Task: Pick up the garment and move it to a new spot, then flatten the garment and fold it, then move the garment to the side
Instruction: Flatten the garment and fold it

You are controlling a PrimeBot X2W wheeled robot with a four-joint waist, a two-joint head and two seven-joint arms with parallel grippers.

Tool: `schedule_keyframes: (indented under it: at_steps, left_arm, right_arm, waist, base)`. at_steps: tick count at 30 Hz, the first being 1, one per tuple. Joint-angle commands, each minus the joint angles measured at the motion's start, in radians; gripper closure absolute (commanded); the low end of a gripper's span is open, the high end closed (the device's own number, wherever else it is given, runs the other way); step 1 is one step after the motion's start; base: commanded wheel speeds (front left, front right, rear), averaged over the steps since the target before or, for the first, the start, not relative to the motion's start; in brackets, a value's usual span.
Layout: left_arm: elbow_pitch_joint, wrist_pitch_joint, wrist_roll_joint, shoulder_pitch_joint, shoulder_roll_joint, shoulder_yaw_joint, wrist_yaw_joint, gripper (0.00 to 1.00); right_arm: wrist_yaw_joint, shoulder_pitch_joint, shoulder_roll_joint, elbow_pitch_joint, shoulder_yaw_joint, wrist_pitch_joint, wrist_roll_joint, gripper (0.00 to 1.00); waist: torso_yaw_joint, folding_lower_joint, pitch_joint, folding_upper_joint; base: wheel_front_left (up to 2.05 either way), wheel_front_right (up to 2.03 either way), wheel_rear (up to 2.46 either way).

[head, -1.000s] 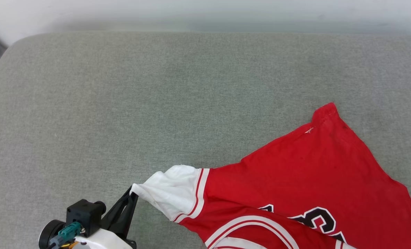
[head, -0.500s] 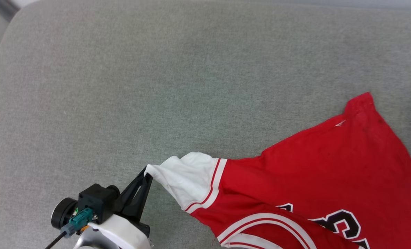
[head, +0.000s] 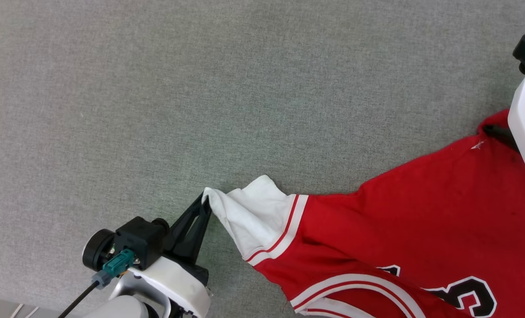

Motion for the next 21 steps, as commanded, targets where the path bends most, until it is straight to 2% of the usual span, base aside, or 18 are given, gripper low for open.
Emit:
schedule_keyframes:
  at_steps: [1, 4, 5, 6, 7, 14, 16, 21]
  left_arm:
    - [0.007, -0.004, 0.004, -0.018, -0.009, 0.0, -0.006, 1.0]
    - [0.024, -0.005, 0.001, -0.021, -0.018, 0.0, -0.015, 1.0]
    - [0.03, -0.006, -0.002, -0.02, -0.02, 0.001, -0.017, 1.0]
    - [0.038, -0.006, -0.005, -0.017, -0.02, 0.002, -0.018, 1.0]
    - [0.045, -0.006, -0.007, -0.012, -0.019, 0.002, -0.021, 1.0]
    - [0.074, -0.015, -0.007, 0.002, -0.009, 0.027, -0.025, 1.0]
    - [0.074, -0.014, -0.003, 0.0, 0.01, 0.044, -0.015, 1.0]
    - [0.056, -0.009, 0.01, -0.059, 0.057, 0.081, -0.03, 1.0]
  right_arm:
    - [0.0, 0.025, 0.017, 0.037, 0.043, -0.011, 0.01, 0.0]
    - [0.0, 0.065, -0.004, 0.071, 0.13, -0.009, 0.022, 0.0]
    - [0.001, 0.068, -0.012, 0.073, 0.146, -0.024, 0.026, 0.54]
    - [0.001, 0.062, -0.017, 0.075, 0.152, -0.042, 0.032, 0.9]
    - [0.001, 0.051, -0.022, 0.075, 0.157, -0.062, 0.04, 1.0]
    - [0.0, -0.037, -0.065, 0.032, 0.169, -0.255, 0.076, 1.0]
    - [0.0, -0.049, -0.084, 0.013, 0.193, -0.316, 0.068, 1.0]
    - [0.0, -0.08, -0.101, -0.006, 0.191, -0.448, 0.095, 1.0]
  waist:
    - [0.007, -0.0002, 0.011, 0.0]
    - [0.005, -0.0002, 0.008, 0.0]
    - [0.003, -0.0002, 0.002, 0.0]
    - [-0.001, -0.0002, -0.006, 0.0]
    - [-0.006, -0.0002, -0.017, 0.0]
    - [-0.043, -0.0002, -0.138, 0.0]
    - [-0.059, -0.0002, -0.175, 0.0]
    - [-0.094, -0.0002, -0.233, 0.0]
  base:
    - [0.0, 0.0, 0.0]
    - [0.0, 0.0, 0.0]
    - [0.0, 0.0, 0.0]
    - [0.0, 0.0, 0.0]
    - [0.0, 0.0, 0.0]
    - [0.0, 0.0, 0.0]
    - [0.0, 0.0, 0.0]
    - [0.0, 0.0, 0.0]
